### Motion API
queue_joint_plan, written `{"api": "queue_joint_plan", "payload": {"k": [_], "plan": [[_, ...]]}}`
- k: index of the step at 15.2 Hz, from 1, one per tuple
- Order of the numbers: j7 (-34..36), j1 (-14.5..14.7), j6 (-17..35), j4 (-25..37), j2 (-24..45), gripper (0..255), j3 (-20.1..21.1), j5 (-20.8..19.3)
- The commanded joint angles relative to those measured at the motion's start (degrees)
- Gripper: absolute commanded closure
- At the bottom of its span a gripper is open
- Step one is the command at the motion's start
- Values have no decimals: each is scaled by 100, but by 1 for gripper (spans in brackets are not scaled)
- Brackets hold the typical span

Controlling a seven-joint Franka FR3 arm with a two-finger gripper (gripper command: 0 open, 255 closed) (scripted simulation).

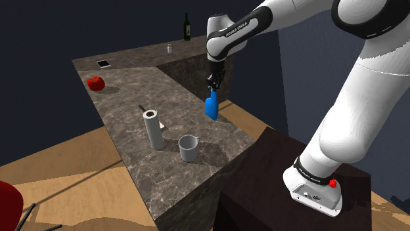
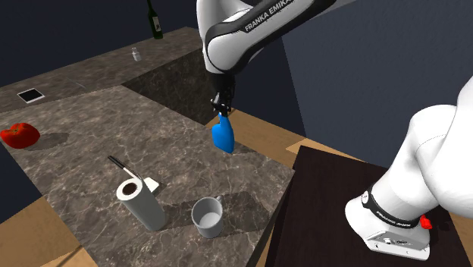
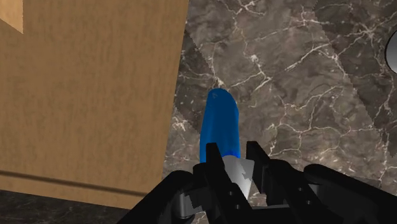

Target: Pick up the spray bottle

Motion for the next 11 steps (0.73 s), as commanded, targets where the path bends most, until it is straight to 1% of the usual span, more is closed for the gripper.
{"api": "queue_joint_plan", "payload": {"k": [1, 7, 11], "plan": [[0, 0, 5, -4, 3, 255, 0, 0], [-4, -1, 0, 10, 11, 255, -1, 2], [-9, 4, -293, 161, -132, 255, 0, -9]]}}
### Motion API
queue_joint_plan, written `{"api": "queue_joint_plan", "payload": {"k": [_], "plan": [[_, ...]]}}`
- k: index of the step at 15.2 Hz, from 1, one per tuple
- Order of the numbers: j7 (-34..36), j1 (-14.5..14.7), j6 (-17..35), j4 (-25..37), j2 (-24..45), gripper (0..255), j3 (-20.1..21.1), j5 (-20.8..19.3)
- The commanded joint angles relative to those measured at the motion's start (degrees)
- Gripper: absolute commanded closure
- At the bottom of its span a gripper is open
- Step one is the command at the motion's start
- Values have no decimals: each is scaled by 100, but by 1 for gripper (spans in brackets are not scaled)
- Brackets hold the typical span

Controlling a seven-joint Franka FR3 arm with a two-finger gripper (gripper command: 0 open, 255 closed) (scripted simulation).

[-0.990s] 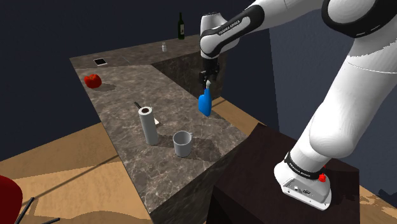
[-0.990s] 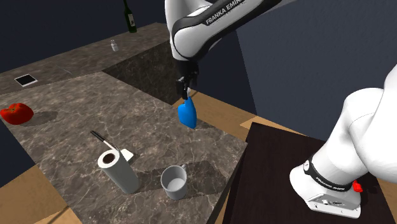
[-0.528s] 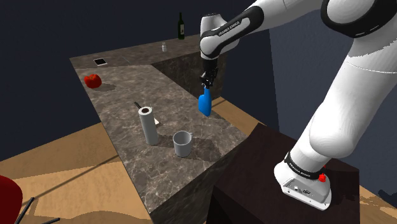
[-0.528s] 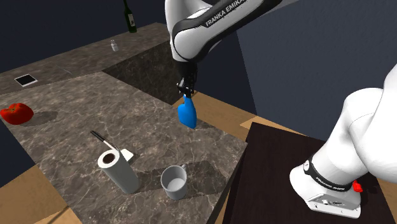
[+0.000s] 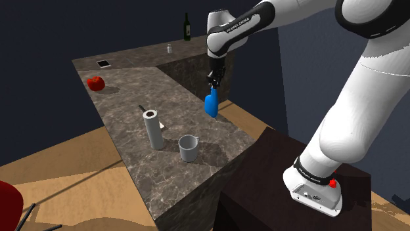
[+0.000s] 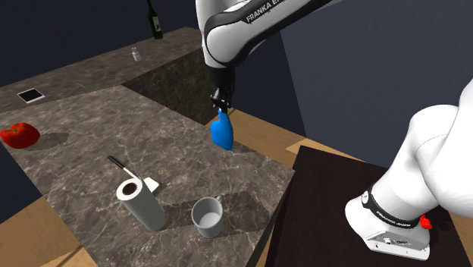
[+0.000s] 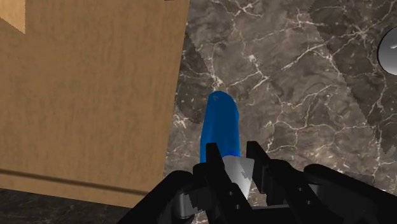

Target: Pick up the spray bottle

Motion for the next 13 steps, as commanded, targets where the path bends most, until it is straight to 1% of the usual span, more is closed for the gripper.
{"api": "queue_joint_plan", "payload": {"k": [1, 11, 13], "plan": [[-3, 3, -141, 86, -54, 255, 2, -3], [-25, 14, -880, 562, -319, 255, 9, -18], [-25, 14, -891, 570, -323, 255, 9, -18]]}}
